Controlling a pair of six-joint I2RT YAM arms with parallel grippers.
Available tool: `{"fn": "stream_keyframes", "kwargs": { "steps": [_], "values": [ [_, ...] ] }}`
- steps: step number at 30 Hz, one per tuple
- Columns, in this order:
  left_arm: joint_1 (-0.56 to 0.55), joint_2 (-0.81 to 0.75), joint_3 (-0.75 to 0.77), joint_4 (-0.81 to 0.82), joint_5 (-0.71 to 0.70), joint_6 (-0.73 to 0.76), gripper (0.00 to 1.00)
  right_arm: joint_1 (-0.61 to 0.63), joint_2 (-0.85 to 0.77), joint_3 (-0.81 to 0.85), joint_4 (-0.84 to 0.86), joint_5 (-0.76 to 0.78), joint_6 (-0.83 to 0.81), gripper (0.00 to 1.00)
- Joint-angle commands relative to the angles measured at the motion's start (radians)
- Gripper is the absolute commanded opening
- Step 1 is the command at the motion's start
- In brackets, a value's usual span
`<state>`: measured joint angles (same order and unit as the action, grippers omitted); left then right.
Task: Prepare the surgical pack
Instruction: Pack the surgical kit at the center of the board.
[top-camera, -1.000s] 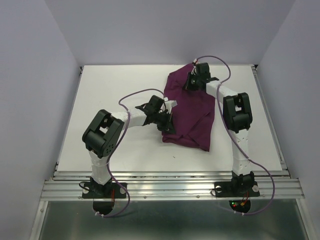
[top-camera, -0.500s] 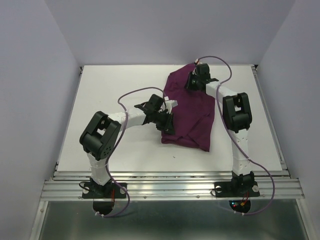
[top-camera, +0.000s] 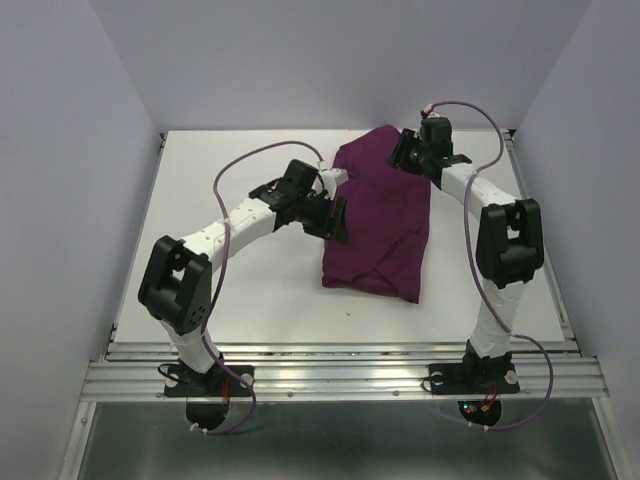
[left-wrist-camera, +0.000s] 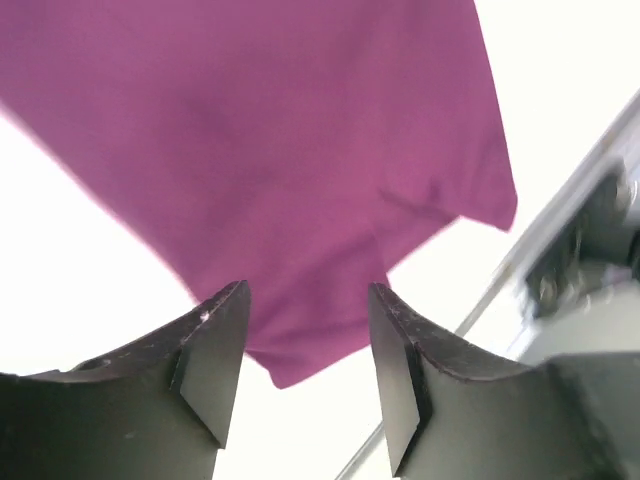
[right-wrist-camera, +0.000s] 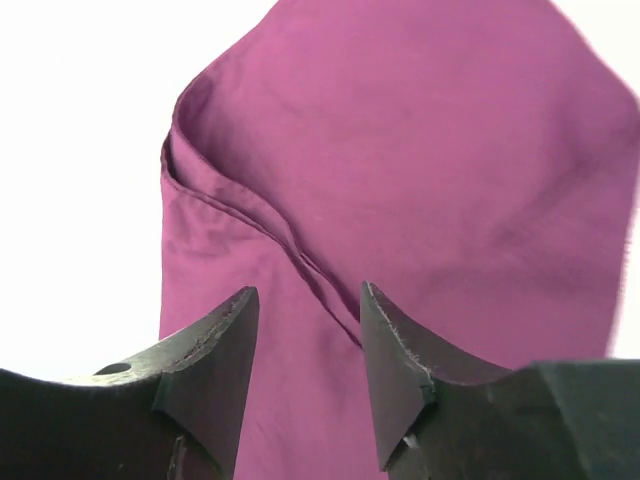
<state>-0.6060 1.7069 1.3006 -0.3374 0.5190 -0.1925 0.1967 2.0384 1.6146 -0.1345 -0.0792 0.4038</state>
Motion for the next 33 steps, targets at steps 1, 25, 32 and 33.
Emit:
{"fn": "stream_keyframes", "kwargs": {
  "steps": [1, 25, 32, 33],
  "values": [
    [0.119, -0.029, 0.112, -0.022, -0.053, -0.030, 0.48, -0.058, -0.140, -0.117, 0.038, -0.002, 0.066, 0.48],
    [0.062, -0.062, -0.079, 0.046, -0.027, -0.114, 0.00, -0.014, -0.743, -0.795, -0.148, -0.131, 0.136, 0.01],
    [-0.029, -0.116, -0.268, 0.164, 0.030, -0.186, 0.00, 0.056, -0.906, -0.947, -0.215, -0.168, 0.219, 0.01],
    [-0.037, -0.112, -0.279, 0.182, 0.030, -0.193, 0.00, 0.066, -0.917, -0.985, -0.214, -0.169, 0.230, 0.01]
  ]
}}
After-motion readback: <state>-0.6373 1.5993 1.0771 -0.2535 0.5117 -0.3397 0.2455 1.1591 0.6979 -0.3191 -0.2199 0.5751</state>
